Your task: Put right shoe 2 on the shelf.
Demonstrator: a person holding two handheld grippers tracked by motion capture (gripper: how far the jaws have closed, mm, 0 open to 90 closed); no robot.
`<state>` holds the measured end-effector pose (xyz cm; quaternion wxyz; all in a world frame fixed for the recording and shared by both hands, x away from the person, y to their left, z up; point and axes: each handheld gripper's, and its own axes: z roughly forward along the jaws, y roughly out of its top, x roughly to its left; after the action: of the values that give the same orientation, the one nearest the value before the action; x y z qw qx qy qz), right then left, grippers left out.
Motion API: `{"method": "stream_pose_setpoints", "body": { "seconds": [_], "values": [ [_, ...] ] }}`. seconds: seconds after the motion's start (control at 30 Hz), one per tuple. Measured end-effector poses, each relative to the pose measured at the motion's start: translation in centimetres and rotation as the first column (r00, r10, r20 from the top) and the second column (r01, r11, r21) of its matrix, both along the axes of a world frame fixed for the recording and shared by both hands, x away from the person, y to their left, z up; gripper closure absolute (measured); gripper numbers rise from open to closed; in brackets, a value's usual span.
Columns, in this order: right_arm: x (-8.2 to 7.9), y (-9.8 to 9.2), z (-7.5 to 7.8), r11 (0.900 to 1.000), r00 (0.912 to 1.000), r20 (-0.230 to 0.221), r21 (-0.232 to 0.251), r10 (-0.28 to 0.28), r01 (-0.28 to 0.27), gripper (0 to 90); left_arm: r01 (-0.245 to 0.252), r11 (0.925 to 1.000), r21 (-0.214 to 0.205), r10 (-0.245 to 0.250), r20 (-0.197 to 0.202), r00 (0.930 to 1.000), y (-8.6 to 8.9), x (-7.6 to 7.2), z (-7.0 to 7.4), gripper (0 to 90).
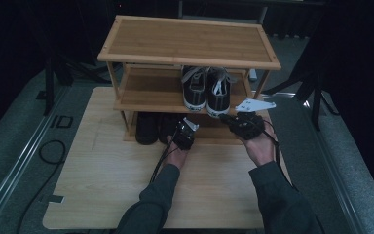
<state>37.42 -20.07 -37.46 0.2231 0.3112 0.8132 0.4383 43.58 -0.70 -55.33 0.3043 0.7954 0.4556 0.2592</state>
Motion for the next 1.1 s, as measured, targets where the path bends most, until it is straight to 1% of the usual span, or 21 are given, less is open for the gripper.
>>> {"method": "stream_pose_setpoints", "body": {
  "seconds": [0.2,0.37,0.47,0.5,0.6,0.73,0.8,0.87,0.93,1.1],
  "values": [
    [0.1,0.1,-0.1,1.0,1.0,-0.001,0.003,-0.007,0.007,90.0,0.0,1.0,-0.001,0.0,0.001,1.0,0.0,0.0,0.0,89.9],
    [0.3,0.2,0.0,0.9997,0.9997,0.008,-0.01,-0.022,0.022,90.0,-0.001,1.0,0.0,0.001,0.001,1.0,0.0,0.0,0.0,89.9],
    [0.4,0.2,0.0,0.9995,0.9995,0.009,-0.009,-0.031,0.031,90.0,0.0,1.0,0.0,0.0,0.002,1.0,0.0,0.0,0.0,89.9],
    [0.5,0.3,-0.1,0.9994,0.9994,0.007,-0.011,-0.034,0.034,90.0,0.005,1.0,-0.003,-0.005,-0.001,1.0,0.0,0.1,0.0,89.9],
    [0.6,0.3,-0.2,0.9994,0.9994,-0.002,0.004,-0.034,0.034,90.0,0.003,1.0,-0.004,-0.003,-0.001,1.0,0.0,0.0,0.0,89.9],
    [0.7,0.4,-0.2,0.9994,0.9994,-0.004,-0.002,-0.035,0.035,90.0,0.001,1.0,-0.004,-0.001,-0.002,1.0,0.0,0.0,0.0,89.9],
    [0.9,0.4,-0.1,0.9989,0.9989,-0.003,-0.008,-0.047,0.047,90.0,-0.001,1.0,-0.004,0.001,-0.002,1.0,-0.1,0.0,0.0,89.9],
    [1.0,0.3,-0.1,0.9992,0.9991,-0.015,0.002,-0.041,0.041,90.0,-0.001,1.0,-0.004,0.001,-0.001,1.0,-0.1,0.0,0.0,89.9],
    [1.0,0.4,-0.2,0.9991,0.999,-0.01,-0.006,-0.043,0.043,90.0,0.0,1.0,-0.003,0.0,-0.002,1.0,-0.1,0.0,0.0,89.9],
    [1.1,0.5,-0.3,0.9987,0.9986,-0.012,-0.003,-0.051,0.051,90.0,0.0,1.0,-0.003,0.0,-0.002,1.0,-0.1,0.0,0.0,89.9]
  ]
}}
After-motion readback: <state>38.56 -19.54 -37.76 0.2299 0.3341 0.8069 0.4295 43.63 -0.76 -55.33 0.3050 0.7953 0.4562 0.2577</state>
